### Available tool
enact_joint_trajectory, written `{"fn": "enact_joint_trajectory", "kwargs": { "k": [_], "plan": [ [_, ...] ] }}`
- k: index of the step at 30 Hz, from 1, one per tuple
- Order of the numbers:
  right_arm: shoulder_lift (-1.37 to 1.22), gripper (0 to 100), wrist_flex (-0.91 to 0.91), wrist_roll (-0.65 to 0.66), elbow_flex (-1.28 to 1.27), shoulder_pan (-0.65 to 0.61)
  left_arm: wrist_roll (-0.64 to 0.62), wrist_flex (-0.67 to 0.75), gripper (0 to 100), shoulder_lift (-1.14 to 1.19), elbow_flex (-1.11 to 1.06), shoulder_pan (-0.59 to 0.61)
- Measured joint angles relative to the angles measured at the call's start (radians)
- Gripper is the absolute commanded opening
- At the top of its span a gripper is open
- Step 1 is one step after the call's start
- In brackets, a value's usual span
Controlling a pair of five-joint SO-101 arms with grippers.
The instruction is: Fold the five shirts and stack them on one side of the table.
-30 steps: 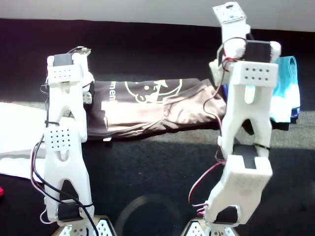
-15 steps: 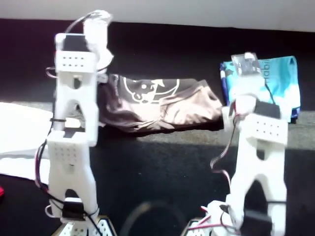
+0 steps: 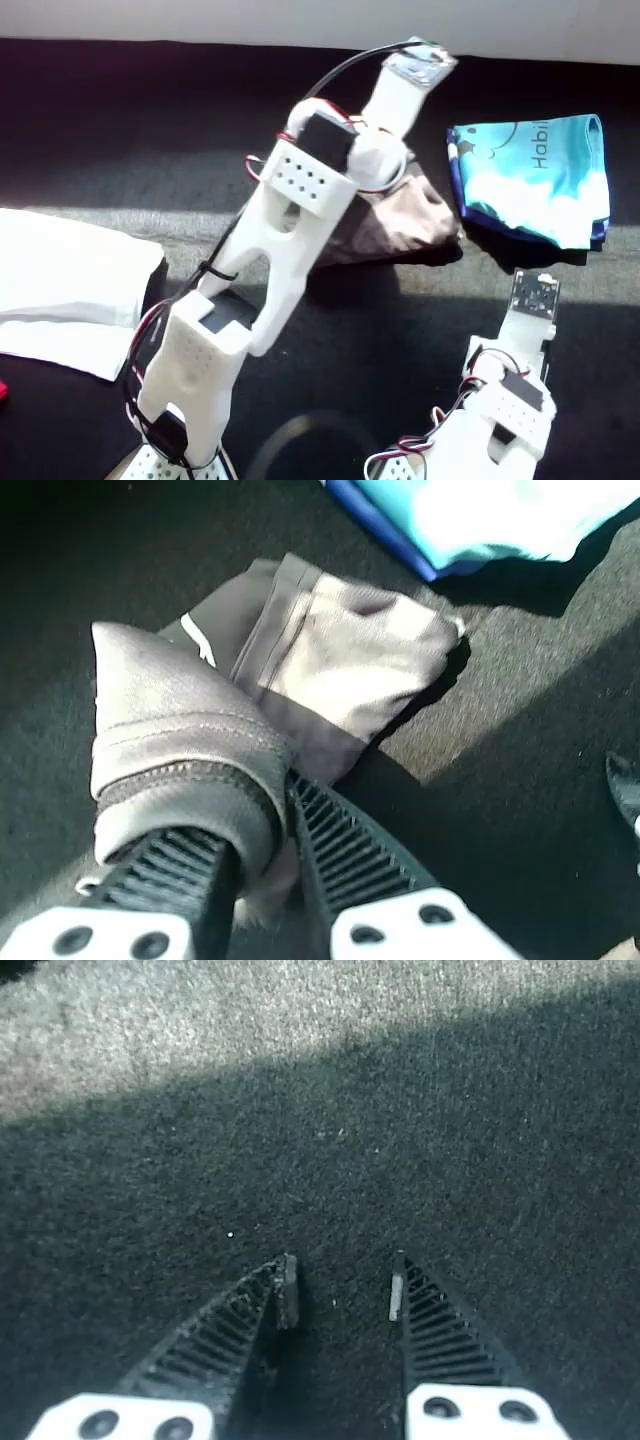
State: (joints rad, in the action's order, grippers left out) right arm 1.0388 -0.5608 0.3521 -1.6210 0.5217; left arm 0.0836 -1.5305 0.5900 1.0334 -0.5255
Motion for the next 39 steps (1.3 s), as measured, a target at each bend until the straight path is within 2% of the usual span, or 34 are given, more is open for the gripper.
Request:
{"fn": "enact_joint_trajectory", "kwargs": {
  "k": [10, 12, 17, 24, 26, 28, 33, 39],
  "plan": [
    [0.195, 15.6, -0.005, 0.0, -0.044, -0.015, -0.002, 0.264, 1, 0.203, 0.0, -0.051],
    [0.203, 15.6, -0.008, 0.0, -0.044, -0.017, -0.002, 0.301, 4, 0.216, 0.0, -0.051],
    [0.204, 15.6, -0.009, 0.0, -0.044, -0.017, -0.003, 0.331, 21, 0.253, 0.0, -0.074],
    [0.204, 15.6, -0.009, 0.0, -0.044, -0.017, 0.0, 0.328, 16, 0.255, 0.0, -0.064],
    [0.204, 15.2, -0.009, 0.0, -0.044, -0.017, 0.0, 0.299, 11, 0.226, 0.0, -0.025],
    [0.204, 15.2, -0.017, 0.0, -0.044, -0.025, 0.0, 0.241, 0, 0.169, 0.0, 0.031],
    [0.181, 15.2, -0.16, 0.0, 0.15, -0.137, 0.002, 0.06, 1, 0.077, 0.0, 0.172],
    [-0.149, 15.2, -0.244, -0.005, 0.562, -0.311, 0.002, -0.144, 1, 0.009, 0.0, 0.256]
  ]
}}
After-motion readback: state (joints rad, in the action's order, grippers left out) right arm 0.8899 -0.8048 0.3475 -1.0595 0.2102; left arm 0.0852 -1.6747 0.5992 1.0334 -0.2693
